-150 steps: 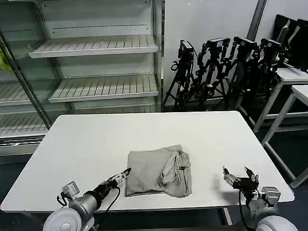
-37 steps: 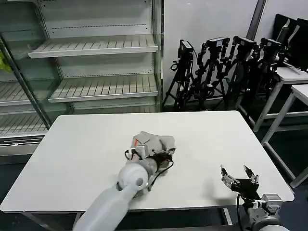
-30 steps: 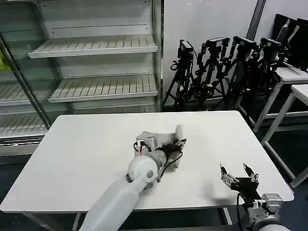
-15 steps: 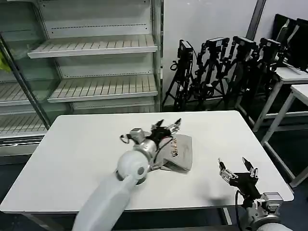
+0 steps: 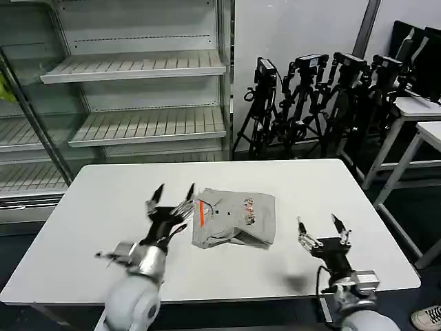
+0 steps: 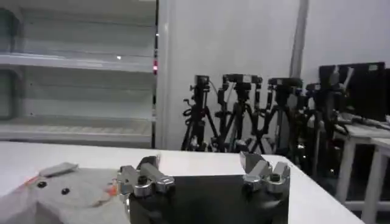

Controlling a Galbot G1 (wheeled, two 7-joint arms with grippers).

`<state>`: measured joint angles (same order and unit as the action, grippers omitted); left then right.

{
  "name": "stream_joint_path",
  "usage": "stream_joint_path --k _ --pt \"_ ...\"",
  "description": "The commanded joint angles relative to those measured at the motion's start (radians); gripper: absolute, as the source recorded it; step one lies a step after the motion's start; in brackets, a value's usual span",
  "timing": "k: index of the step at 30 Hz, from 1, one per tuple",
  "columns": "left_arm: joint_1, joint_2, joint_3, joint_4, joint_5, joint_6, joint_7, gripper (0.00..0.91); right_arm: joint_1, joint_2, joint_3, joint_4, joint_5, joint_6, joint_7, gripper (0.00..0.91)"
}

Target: Fold and organize the clothes.

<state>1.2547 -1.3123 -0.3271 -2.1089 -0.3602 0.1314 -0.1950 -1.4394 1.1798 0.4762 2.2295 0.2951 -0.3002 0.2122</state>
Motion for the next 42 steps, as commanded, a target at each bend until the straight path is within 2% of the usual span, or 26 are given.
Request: stream_joint_path --k 1,11,14,17,42 --pt "0.365 -0.015 -0.206 -0.151 0.248 -0.115 0.045 0.907 0.141 0.050 -0.185 -0.102 -0.088 0.025 0.040 0.907" --pt "0.359 -0.041 -0.194 -0.190 0.251 -0.042 0.077 0.907 0.108 0.078 -0.172 -0.080 -0.111 0.078 0.067 0.907" --pt "0.359 -0.044 -0.197 -0.197 0.250 -0.035 0.081 0.907 0.092 0.085 -0.165 -0.064 -0.116 0.090 0.092 0.907" --pt "0.358 -0.044 -0.205 -0.205 0.247 -0.029 0.081 0.907 0.079 0.092 -0.158 -0.059 -0.106 0.115 0.085 0.907" --pt "0.387 -0.054 -0.216 -0.253 0.239 -0.029 0.088 0.907 0.061 0.088 -0.140 -0.039 -0.131 0.113 0.077 0.907"
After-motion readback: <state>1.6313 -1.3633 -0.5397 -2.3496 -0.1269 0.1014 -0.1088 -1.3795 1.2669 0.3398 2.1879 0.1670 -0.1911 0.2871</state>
